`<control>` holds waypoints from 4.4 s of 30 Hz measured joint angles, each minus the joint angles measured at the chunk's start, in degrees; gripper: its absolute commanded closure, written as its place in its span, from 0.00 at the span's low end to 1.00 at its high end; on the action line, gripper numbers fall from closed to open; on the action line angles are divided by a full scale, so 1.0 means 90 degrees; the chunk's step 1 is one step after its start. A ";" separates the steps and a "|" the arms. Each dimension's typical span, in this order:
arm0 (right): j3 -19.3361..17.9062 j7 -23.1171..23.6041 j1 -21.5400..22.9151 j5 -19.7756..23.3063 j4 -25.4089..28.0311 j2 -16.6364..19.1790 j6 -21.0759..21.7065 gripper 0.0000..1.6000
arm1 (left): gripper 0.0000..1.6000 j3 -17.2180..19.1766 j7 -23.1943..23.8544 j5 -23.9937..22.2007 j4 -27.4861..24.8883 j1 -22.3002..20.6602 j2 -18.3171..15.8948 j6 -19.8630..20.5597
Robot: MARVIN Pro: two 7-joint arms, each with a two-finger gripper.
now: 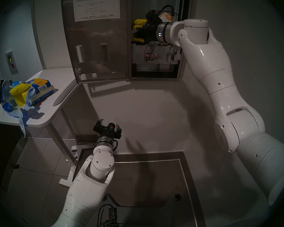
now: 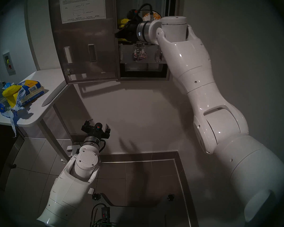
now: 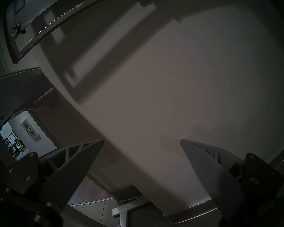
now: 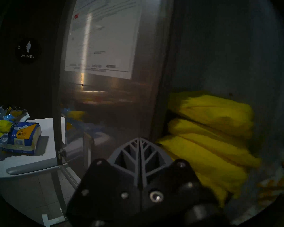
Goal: Open the dispenser door, put the pads inside, close the door
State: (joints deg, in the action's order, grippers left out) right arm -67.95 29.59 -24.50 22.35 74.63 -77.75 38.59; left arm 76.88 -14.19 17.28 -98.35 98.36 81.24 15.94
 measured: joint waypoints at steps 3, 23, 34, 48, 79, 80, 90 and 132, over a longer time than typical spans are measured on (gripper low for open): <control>-0.0192 0.0240 -0.0116 -0.0020 0.0213 0.0228 0.0150 1.00 | 0.00 -0.0001 -0.0001 0.0000 0.0001 0.0000 0.0000 0.0000; -0.1276 0.1572 -0.0998 0.0131 0.1726 0.1652 0.1268 1.00 | 0.00 -0.0004 -0.0007 -0.0003 0.0000 -0.0001 -0.0002 0.0000; -0.2286 0.1409 -0.1638 0.0130 0.1860 0.2286 0.1484 1.00 | 0.00 -0.0005 -0.0010 -0.0004 -0.0003 -0.0001 -0.0003 0.0000; -0.3613 0.0392 -0.2920 -0.0107 0.2129 0.2256 0.1396 1.00 | 0.00 -0.0006 -0.0011 -0.0006 -0.0008 -0.0001 -0.0006 0.0001; -0.4660 0.0259 -0.5404 0.0165 0.2985 0.1324 0.1418 1.00 | 0.00 -0.0008 -0.0011 -0.0011 -0.0015 -0.0001 -0.0016 0.0003; -0.4669 0.0271 -0.5438 0.0174 0.2990 0.1314 0.1425 1.00 | 0.00 -0.0008 -0.0011 -0.0011 -0.0015 -0.0001 -0.0016 0.0003; -0.4662 0.0317 -0.5705 0.0238 0.3046 0.1141 0.1541 1.00 | 0.00 -0.0009 -0.0011 -0.0013 -0.0016 -0.0001 -0.0018 0.0003; -0.4438 -0.0065 -0.5695 0.0198 0.3117 0.0985 0.1845 0.67 | 0.00 -0.0259 0.0444 0.0305 -0.0537 -0.0232 -0.0512 -0.0178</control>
State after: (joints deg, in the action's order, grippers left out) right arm -107.89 29.01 -75.76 24.14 102.69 -68.89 55.19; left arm 74.55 -10.19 20.02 -103.19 96.27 76.63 14.33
